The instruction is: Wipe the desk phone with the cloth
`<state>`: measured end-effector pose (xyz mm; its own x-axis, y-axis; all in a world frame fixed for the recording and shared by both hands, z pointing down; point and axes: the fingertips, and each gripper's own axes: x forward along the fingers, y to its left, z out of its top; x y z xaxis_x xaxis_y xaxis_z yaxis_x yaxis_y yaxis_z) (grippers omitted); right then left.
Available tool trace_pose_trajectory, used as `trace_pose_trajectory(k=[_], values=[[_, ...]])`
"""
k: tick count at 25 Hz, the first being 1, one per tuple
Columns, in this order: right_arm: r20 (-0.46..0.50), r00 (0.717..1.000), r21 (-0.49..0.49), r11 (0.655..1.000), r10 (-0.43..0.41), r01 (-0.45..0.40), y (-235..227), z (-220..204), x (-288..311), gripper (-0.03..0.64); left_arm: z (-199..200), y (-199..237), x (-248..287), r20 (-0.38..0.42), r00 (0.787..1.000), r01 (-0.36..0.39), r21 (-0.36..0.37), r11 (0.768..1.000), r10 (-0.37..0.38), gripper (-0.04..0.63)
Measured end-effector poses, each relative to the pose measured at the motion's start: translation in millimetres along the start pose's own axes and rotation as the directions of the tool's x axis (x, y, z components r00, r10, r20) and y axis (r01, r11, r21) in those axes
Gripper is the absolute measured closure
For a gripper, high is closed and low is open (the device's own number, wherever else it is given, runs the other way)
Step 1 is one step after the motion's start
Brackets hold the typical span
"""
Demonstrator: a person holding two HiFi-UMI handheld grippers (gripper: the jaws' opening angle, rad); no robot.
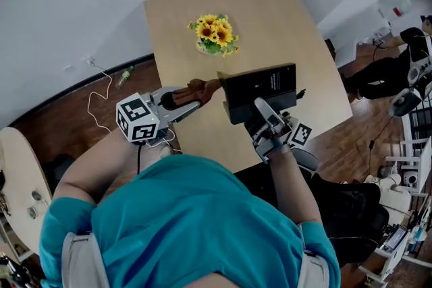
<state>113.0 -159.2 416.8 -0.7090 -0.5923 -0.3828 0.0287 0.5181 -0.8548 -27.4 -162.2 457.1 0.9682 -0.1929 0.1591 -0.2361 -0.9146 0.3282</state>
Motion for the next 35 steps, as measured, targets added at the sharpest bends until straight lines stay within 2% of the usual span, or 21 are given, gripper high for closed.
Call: trace_pose_trajectory(k=[2, 4, 7, 11, 14, 15, 17, 20, 25, 31, 35], values=[[-0.102, 0.99, 0.006, 0.995, -0.101, 0.102, -39, -14, -11, 0.453, -16, 8, -17, -0.015, 0.999, -0.036, -0.047, 0.998, 0.035, 0.508], [-0.21, 0.957, 0.015, 0.978, -0.199, 0.207, -81, -29, -25, 0.453, -33, 13, -34, -0.027, 0.998, -0.066, -0.094, 0.993, 0.063, 0.508], [-0.371, 0.879, 0.002, 0.946, -0.3, 0.324, -136, -52, -49, 0.453, -52, 15, -55, -0.04, 0.993, -0.113, -0.153, 0.982, 0.108, 0.508], [-0.536, 0.78, 0.015, 0.92, -0.324, 0.392, -185, -78, -70, 0.453, -66, 16, -74, -0.05, 0.986, -0.166, -0.206, 0.964, 0.16, 0.508], [-0.632, 0.685, -0.01, 0.887, -0.363, 0.461, -217, -87, -86, 0.453, -70, 18, -85, -0.054, 0.981, -0.194, -0.233, 0.953, 0.186, 0.508], [-0.656, 0.675, 0.004, 0.892, -0.339, 0.452, -223, -89, -85, 0.453, -70, 19, -88, -0.056, 0.979, -0.202, -0.239, 0.95, 0.194, 0.508], [-0.691, 0.673, 0.056, 0.908, -0.264, 0.415, -228, -92, -78, 0.453, -72, 20, -93, -0.057, 0.978, -0.211, -0.245, 0.946, 0.203, 0.508], [-0.723, 0.651, 0.101, 0.898, -0.229, 0.429, -239, -88, -75, 0.448, -73, 22, -97, -0.057, 0.975, -0.221, -0.257, 0.941, 0.214, 0.508], [-0.739, 0.636, 0.171, 0.853, -0.22, 0.494, -256, -83, -76, 0.443, -76, 20, -99, -0.058, 0.975, -0.223, -0.278, 0.935, 0.215, 0.507], [-0.724, 0.631, 0.249, 0.748, -0.278, 0.615, -286, -74, -72, 0.413, -77, 22, -96, -0.07, 0.974, -0.224, -0.292, 0.93, 0.213, 0.508], [-0.735, 0.62, 0.259, 0.732, -0.275, 0.631, -294, -73, -70, 0.403, -75, 19, -95, -0.073, 0.976, -0.22, -0.293, 0.93, 0.207, 0.508]])
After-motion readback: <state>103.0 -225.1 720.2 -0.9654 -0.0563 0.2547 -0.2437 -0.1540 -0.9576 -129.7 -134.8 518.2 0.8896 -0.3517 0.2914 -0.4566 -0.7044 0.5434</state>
